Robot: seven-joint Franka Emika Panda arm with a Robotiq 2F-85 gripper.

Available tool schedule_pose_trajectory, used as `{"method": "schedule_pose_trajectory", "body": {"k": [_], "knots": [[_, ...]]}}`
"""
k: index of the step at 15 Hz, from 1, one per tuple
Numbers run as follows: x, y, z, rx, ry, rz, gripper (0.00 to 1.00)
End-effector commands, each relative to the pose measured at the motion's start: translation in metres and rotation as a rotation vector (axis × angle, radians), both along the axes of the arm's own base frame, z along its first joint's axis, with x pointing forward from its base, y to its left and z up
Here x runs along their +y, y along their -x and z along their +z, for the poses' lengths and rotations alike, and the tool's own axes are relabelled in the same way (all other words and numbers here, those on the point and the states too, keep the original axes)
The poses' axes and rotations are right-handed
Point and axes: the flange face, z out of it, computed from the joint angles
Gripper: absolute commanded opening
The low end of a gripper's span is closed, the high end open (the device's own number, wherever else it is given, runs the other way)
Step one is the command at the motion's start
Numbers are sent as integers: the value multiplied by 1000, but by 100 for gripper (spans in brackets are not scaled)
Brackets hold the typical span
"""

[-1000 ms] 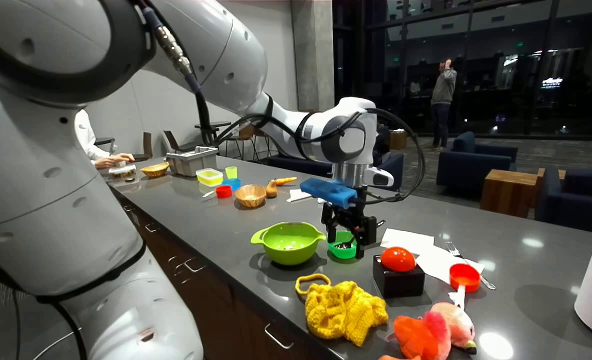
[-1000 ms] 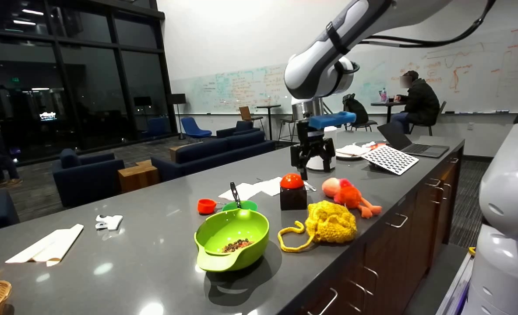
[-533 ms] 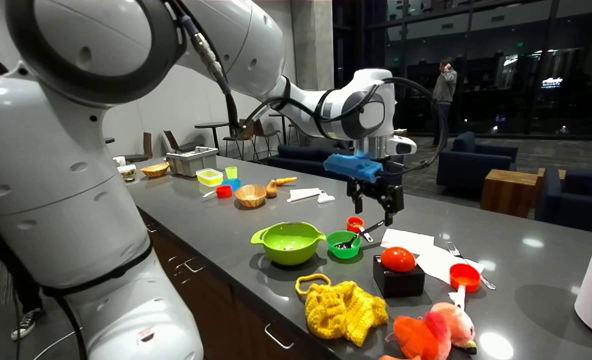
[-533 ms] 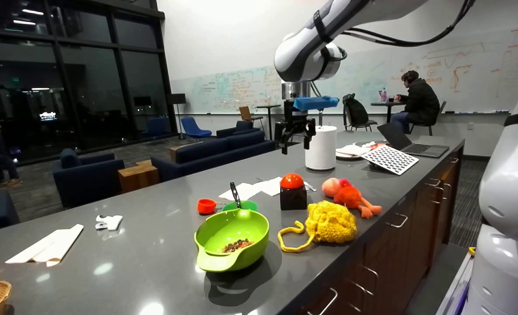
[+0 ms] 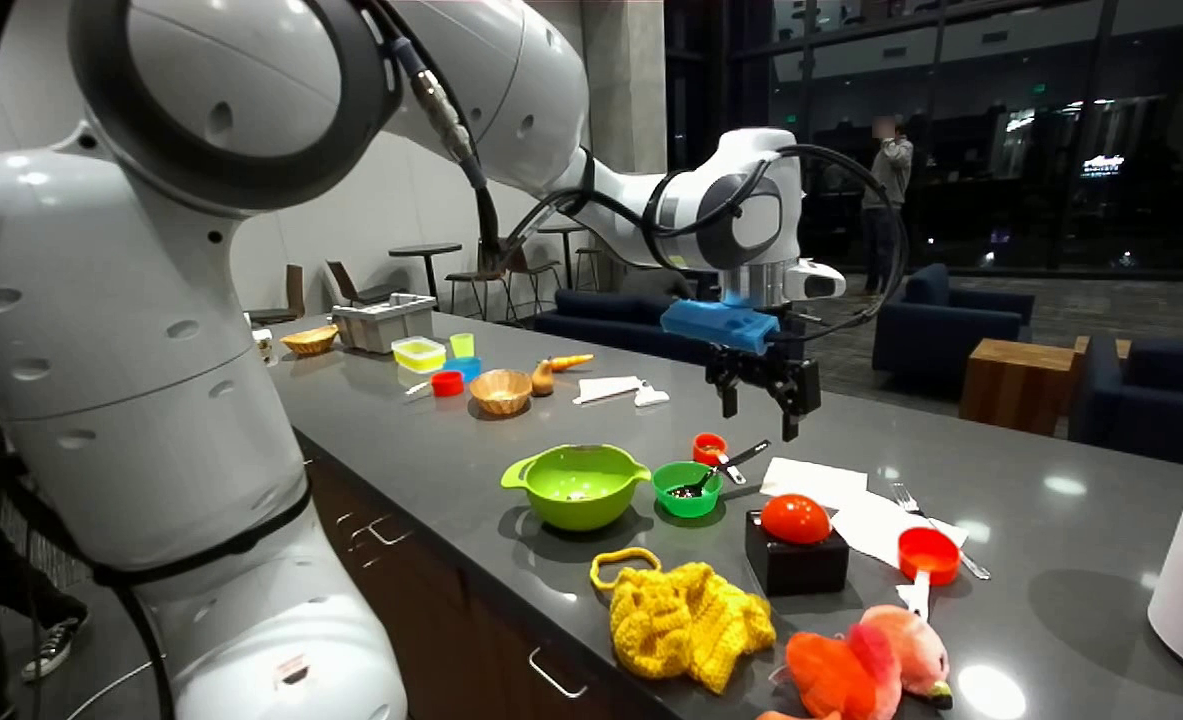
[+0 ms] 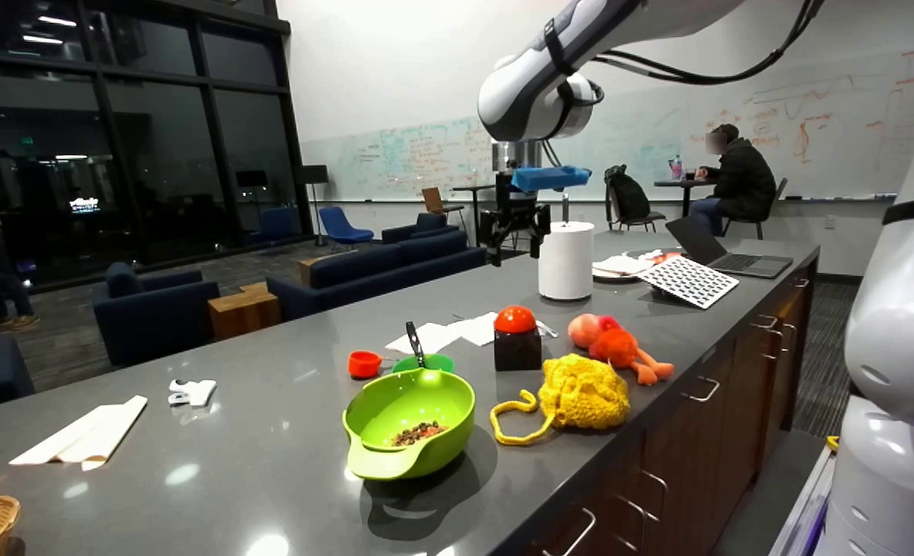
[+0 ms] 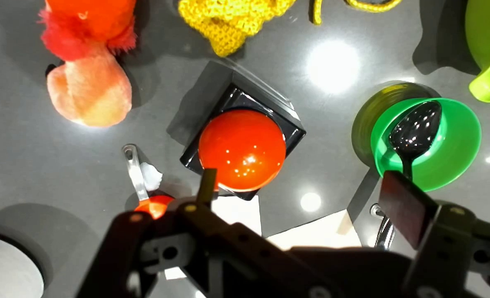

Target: Press the red button

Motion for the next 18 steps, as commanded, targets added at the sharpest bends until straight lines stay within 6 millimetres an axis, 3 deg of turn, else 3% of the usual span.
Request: {"method": "schedule_pose_trajectory", "body": {"k": [1, 13, 14, 18], "knots": [[-3, -3, -2, 7, -8, 2, 100], [-23, -34, -43, 81, -27, 91, 100], [-23, -37, -45, 81, -29, 98, 80], [-26, -44, -49, 84, -48, 117, 54]]}}
